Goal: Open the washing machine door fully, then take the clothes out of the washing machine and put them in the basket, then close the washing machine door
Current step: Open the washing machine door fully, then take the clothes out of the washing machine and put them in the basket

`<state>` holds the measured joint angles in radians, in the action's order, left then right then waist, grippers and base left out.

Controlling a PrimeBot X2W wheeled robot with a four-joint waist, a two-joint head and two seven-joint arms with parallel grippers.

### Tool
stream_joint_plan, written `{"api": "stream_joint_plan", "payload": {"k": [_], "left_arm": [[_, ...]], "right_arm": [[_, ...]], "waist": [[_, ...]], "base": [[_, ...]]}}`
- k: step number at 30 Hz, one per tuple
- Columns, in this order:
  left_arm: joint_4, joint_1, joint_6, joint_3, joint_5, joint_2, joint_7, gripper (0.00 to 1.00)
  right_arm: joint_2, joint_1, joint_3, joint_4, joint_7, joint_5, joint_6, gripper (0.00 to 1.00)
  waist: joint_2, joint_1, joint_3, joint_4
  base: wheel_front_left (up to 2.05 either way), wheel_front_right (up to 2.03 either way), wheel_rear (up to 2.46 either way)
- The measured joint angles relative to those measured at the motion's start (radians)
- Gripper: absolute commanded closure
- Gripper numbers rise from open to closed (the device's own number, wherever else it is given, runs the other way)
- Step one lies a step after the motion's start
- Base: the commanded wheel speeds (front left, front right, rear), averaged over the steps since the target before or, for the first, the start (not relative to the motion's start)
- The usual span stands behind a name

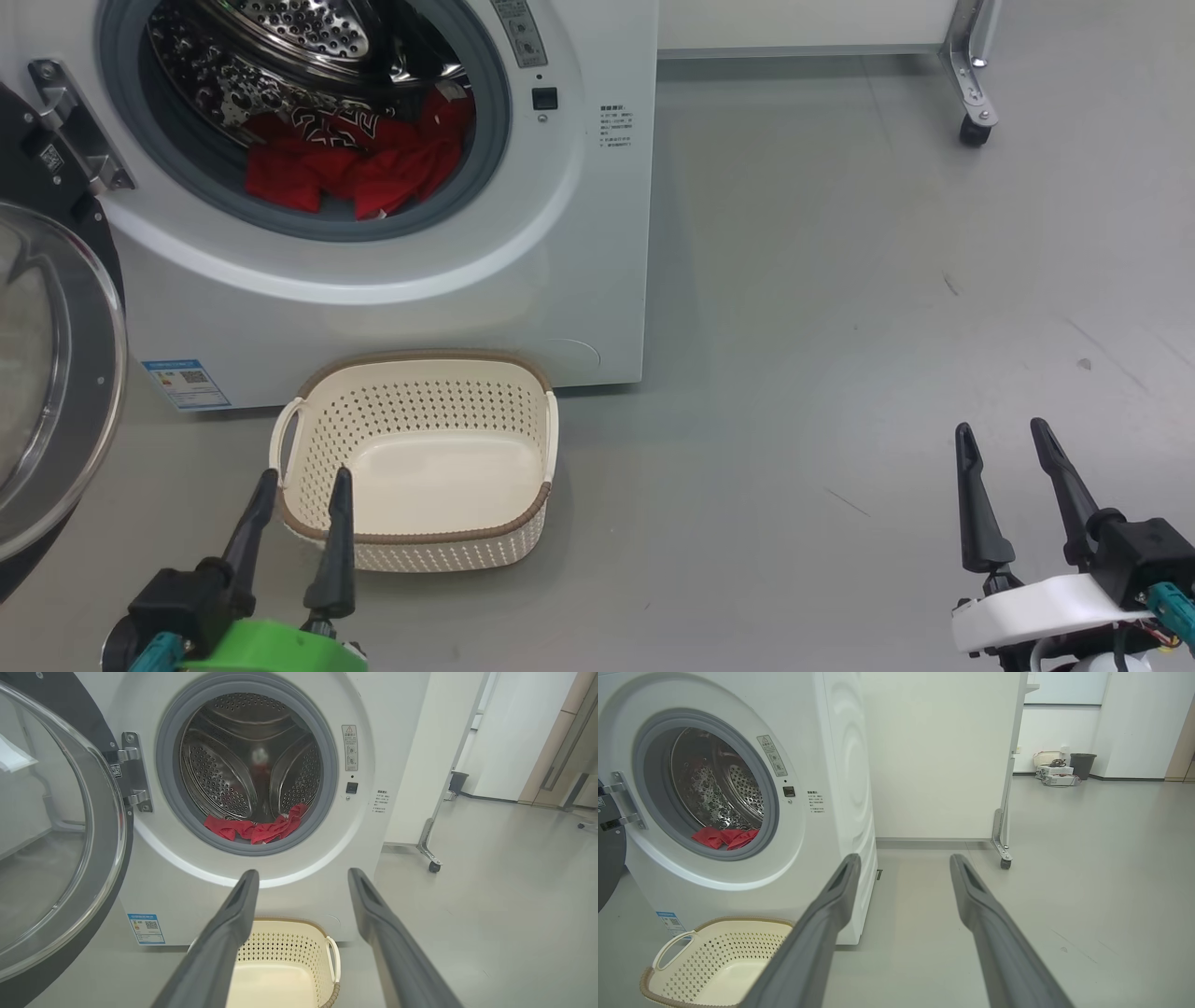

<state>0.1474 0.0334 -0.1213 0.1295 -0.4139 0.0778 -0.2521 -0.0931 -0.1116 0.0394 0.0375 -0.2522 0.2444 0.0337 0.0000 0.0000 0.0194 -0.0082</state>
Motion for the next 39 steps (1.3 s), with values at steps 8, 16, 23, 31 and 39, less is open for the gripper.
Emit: {"api": "stream_joint_plan", "payload": {"k": [8, 16, 23, 31, 39], "left_arm": [[-0.025, 0.013, 0.000, 0.014, 0.003, 0.010, 0.000, 0.00], [-0.032, 0.019, 0.000, 0.010, 0.005, 0.015, 0.000, 0.00], [-0.036, 0.028, 0.000, 0.002, 0.006, 0.015, 0.000, 0.00], [-0.057, 0.029, 0.000, 0.004, -0.003, 0.011, 0.000, 0.00], [-0.086, 0.029, 0.000, 0.012, -0.069, 0.007, 0.000, 0.00]], "right_arm": [[0.006, -0.001, 0.000, -0.001, 0.000, 0.000, 0.008, 0.00], [0.010, -0.004, 0.000, -0.006, 0.000, -0.001, 0.009, 0.00], [0.014, -0.005, -0.002, -0.006, 0.000, -0.002, 0.012, 0.00], [0.015, -0.006, -0.003, -0.006, 0.000, -0.006, 0.017, 0.00], [0.017, -0.012, -0.004, -0.006, 0.000, -0.008, 0.018, 0.00]], "waist": [[0.0000, 0.0000, -0.001, 0.004], [0.0000, 0.0000, -0.002, 0.007], [0.0000, 0.0000, -0.003, 0.010], [0.0000, 0.0000, -0.002, 0.012], [0.0000, 0.0000, 0.002, 0.014]], "base": [[0.00, 0.00, 0.00], [0.00, 0.00, 0.00], [0.00, 0.00, 0.00], [0.00, 0.00, 0.00], [0.19, -0.19, 0.00]]}}
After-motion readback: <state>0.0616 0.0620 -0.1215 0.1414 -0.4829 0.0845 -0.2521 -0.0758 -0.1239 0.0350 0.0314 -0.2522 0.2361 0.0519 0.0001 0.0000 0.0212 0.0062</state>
